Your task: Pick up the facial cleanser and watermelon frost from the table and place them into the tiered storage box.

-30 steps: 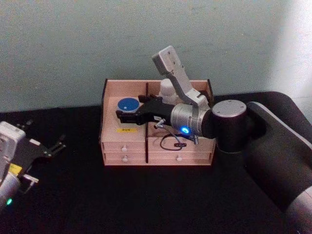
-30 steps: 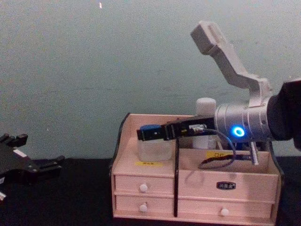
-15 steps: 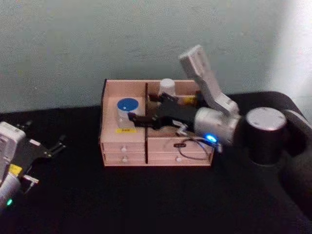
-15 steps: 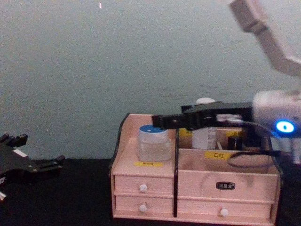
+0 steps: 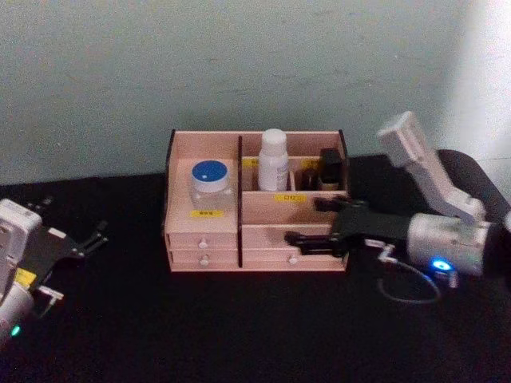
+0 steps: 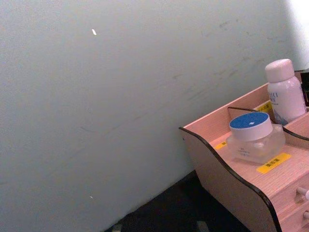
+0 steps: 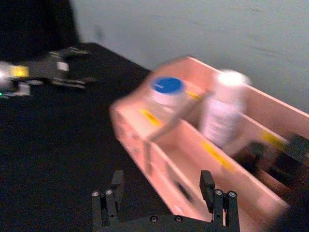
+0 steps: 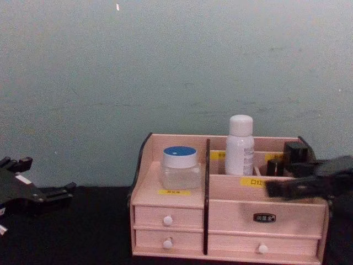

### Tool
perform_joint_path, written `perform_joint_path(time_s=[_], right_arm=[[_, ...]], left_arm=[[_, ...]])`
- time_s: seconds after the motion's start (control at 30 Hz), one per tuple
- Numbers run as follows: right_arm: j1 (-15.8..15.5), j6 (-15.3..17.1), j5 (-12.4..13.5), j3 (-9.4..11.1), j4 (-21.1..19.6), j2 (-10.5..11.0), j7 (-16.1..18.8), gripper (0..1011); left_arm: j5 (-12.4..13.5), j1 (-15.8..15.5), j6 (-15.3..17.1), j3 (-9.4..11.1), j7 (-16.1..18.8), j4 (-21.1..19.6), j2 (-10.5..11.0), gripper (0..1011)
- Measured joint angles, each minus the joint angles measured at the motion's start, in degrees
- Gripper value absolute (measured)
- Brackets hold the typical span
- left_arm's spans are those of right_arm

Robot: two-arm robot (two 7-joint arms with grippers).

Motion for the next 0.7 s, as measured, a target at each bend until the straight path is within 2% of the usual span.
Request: perform_joint_path(time_s=[0.13, 0.17, 0.2, 0.23, 0.27, 0.33, 0.4, 0.43, 0.47, 0.53, 0.57, 0.6, 0.67, 0.7], right_arm=[[-2.7, -0.2, -0.1, 2.7, -1.2, 1.5, -5.9, 1002], [-3.7, -0.7, -0.4, 4.2, -1.5, 1.5, -9.2, 1002], [-4.1, -1.0, -0.6, 4.7, -1.5, 1.4, -10.6, 1003], [-5.0, -1.8, -1.4, 6.5, -1.5, 0.6, -14.8, 1002], [-5.0, -1.8, -1.4, 6.5, -1.5, 0.6, -14.8, 1002], [-5.9, -3.4, -3.3, 9.6, -0.5, -2.2, -23.1, 1002], [-6.0, -4.6, -4.6, 10.9, 0.3, -4.0, -27.3, 1002], [-5.9, -6.1, -6.3, 11.8, 1.3, -5.7, -31.3, 1002], [-5.9, -6.1, -6.3, 11.8, 1.3, -5.7, -31.3, 1002], [-5.2, -8.9, -9.7, 12.8, 3.7, -8.7, -38.2, 1002], [-5.2, -8.9, -9.7, 12.8, 3.7, -8.7, -38.2, 1002], [-4.7, -10.3, -11.8, 12.7, 5.1, -10.0, -41.2, 1002], [-4.3, -11.4, -13.8, 12.4, 6.5, -10.9, -43.4, 1002], [-3.9, -12.4, -15.6, 11.9, 8.1, -11.9, -45.3, 1002]], left_arm=[[0.0, 0.0, 0.0, 0.0, 0.0, 0.0, 0.0, 1001], [0.0, 0.0, 0.0, 0.0, 0.0, 0.0, 0.0, 1001], [0.0, 0.0, 0.0, 0.0, 0.0, 0.0, 0.0, 1001], [0.0, 0.0, 0.0, 0.0, 0.0, 0.0, 0.0, 1001], [0.0, 0.0, 0.0, 0.0, 0.0, 0.0, 0.0, 1001], [0.0, 0.0, 0.0, 0.0, 0.0, 0.0, 0.0, 1001], [0.0, 0.0, 0.0, 0.0, 0.0, 0.0, 0.0, 1001], [0.0, 0.0, 0.0, 0.0, 0.0, 0.0, 0.0, 1001], [0.0, 0.0, 0.0, 0.0, 0.0, 0.0, 0.0, 1001], [0.0, 0.0, 0.0, 0.0, 0.0, 0.0, 0.0, 1001], [0.0, 0.0, 0.0, 0.0, 0.0, 0.0, 0.0, 1001], [0.0, 0.0, 0.0, 0.0, 0.0, 0.0, 0.0, 1001], [0.0, 0.0, 0.0, 0.0, 0.0, 0.0, 0.0, 1001], [0.0, 0.0, 0.0, 0.0, 0.0, 0.0, 0.0, 1001]])
